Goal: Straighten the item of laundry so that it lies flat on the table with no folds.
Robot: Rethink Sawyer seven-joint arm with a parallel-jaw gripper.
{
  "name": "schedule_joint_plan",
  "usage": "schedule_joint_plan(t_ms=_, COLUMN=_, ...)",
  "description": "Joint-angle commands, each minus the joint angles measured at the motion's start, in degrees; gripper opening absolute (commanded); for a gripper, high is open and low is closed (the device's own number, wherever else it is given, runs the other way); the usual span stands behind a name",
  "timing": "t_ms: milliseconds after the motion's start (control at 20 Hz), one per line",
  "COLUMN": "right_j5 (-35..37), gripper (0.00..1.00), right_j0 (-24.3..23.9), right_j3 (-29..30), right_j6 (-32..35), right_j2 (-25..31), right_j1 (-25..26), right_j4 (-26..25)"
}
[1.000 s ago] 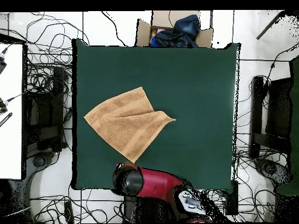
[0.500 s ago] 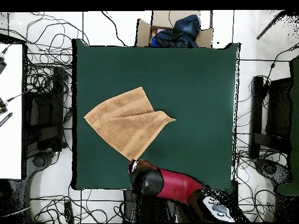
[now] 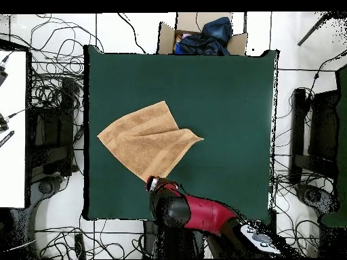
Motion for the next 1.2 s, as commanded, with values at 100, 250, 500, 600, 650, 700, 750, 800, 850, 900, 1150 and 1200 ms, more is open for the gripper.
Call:
schedule_joint_plan(t_ms=100, right_j5=-3.37, gripper=0.00, right_j0=-1.78, right_j3=0.20, right_j6=9.82, right_j2=8.48, right_j1=2.59, right_j4=-1.61)
schedule_joint_plan(t_ms=250, right_j5=-2.09, gripper=0.00, right_j0=-1.06, right_j3=-0.57, right_j6=7.83, right_j2=6.30, right_j1=2.35, right_j4=-2.14)
schedule_joint_plan(t_ms=500, right_j5=0.13, gripper=0.00, right_j0=0.01, right_j3=-2.63, right_j6=5.16, right_j2=2.05, right_j1=2.95, right_j4=-3.42)
schedule_joint_plan(t_ms=600, right_j5=1.95, gripper=0.00, right_j0=1.22, right_j3=-4.08, right_j6=3.26, right_j2=-1.25, right_j1=3.65, right_j4=-4.27)
schedule_joint_plan(t_ms=650, right_j5=1.99, gripper=0.00, right_j0=1.40, right_j3=-4.51, right_j6=2.95, right_j2=-1.92, right_j1=4.23, right_j4=-4.66)
schedule_joint_plan(t_ms=700, right_j5=1.45, gripper=0.00, right_j0=1.77, right_j3=-5.42, right_j6=2.58, right_j2=-2.94, right_j1=5.91, right_j4=-5.32)
schedule_joint_plan(t_ms=750, right_j5=0.65, gripper=0.00, right_j0=2.14, right_j3=-6.04, right_j6=2.57, right_j2=-3.66, right_j1=7.24, right_j4=-5.83)
schedule_joint_plan(t_ms=800, right_j5=-1.23, gripper=0.00, right_j0=2.61, right_j3=-7.18, right_j6=2.75, right_j2=-4.50, right_j1=9.74, right_j4=-6.54)
schedule_joint_plan(t_ms=850, right_j5=-2.14, gripper=0.00, right_j0=2.76, right_j3=-7.93, right_j6=2.83, right_j2=-5.08, right_j1=11.17, right_j4=-7.15)
schedule_joint_plan(t_ms=900, right_j5=-3.20, gripper=0.00, right_j0=3.39, right_j3=-9.04, right_j6=2.97, right_j2=-6.08, right_j1=13.17, right_j4=-7.64)
schedule_joint_plan(t_ms=1150, right_j5=-6.78, gripper=0.00, right_j0=4.24, right_j3=-12.25, right_j6=4.08, right_j2=-8.03, right_j1=18.15, right_j4=-9.99)
schedule_joint_plan(t_ms=1200, right_j5=-7.17, gripper=0.00, right_j0=4.11, right_j3=-12.51, right_j6=4.37, right_j2=-7.90, right_j1=18.63, right_j4=-10.44)
